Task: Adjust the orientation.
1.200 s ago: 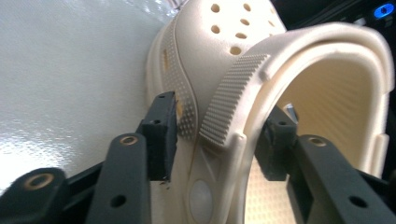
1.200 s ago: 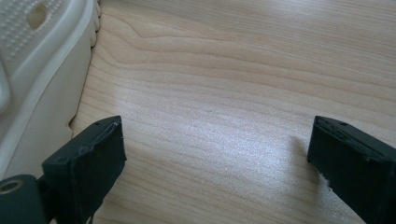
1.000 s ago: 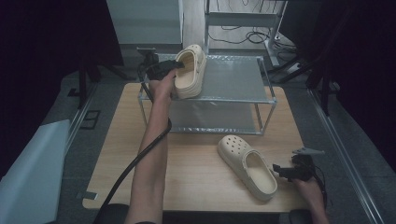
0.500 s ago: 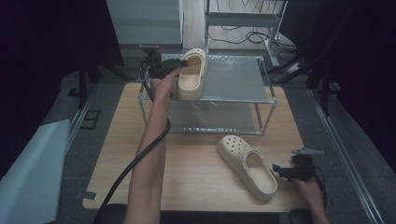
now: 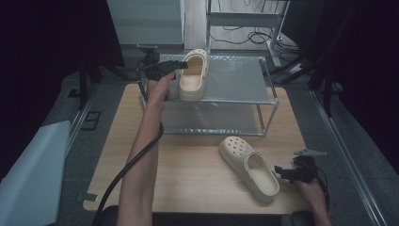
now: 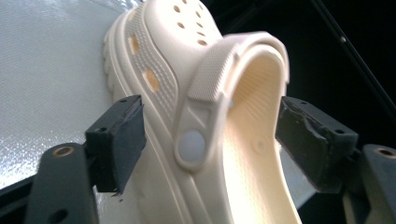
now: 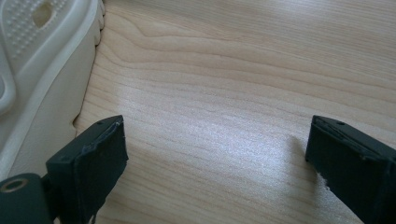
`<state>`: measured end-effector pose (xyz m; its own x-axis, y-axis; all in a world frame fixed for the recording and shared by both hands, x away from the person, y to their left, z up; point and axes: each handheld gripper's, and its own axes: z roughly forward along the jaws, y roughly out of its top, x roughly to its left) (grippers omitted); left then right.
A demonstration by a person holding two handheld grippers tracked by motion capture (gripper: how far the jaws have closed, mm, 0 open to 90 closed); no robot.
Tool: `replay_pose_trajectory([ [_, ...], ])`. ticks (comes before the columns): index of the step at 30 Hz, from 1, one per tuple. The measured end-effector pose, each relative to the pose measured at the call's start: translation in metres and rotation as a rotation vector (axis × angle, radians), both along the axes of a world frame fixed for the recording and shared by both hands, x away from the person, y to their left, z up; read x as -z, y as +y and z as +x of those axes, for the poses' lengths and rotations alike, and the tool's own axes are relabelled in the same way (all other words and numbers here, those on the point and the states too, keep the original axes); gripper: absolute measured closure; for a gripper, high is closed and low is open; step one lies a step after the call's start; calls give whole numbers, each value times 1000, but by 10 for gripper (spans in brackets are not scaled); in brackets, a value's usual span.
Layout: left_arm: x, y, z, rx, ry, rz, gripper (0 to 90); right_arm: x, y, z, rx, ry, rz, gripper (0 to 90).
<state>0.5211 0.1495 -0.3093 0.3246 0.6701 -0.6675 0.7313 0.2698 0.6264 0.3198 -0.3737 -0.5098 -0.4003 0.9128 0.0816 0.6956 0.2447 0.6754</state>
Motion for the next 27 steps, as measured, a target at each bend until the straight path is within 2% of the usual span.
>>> replay_pose_trajectory([
  [5,0,2,-9,39,-19,52,146,0,0,0,-4,-3,-5,51],
  [10,1,8,-18,48,-33,48,121,0,1,0,-3,-3,-6,51],
  [14,2,9,-26,72,-43,88,53,0,1,0,-3,-2,-7,51],
  [18,1,7,-33,114,-61,101,8,0,1,0,-4,0,-8,51],
  [21,1,4,-40,136,-80,110,0,0,1,0,-4,0,-8,51],
  [24,0,3,-46,151,-95,101,0,0,1,0,-4,0,-7,51],
  [27,2,1,-54,165,-100,136,0,0,1,0,-3,-1,-6,51],
])
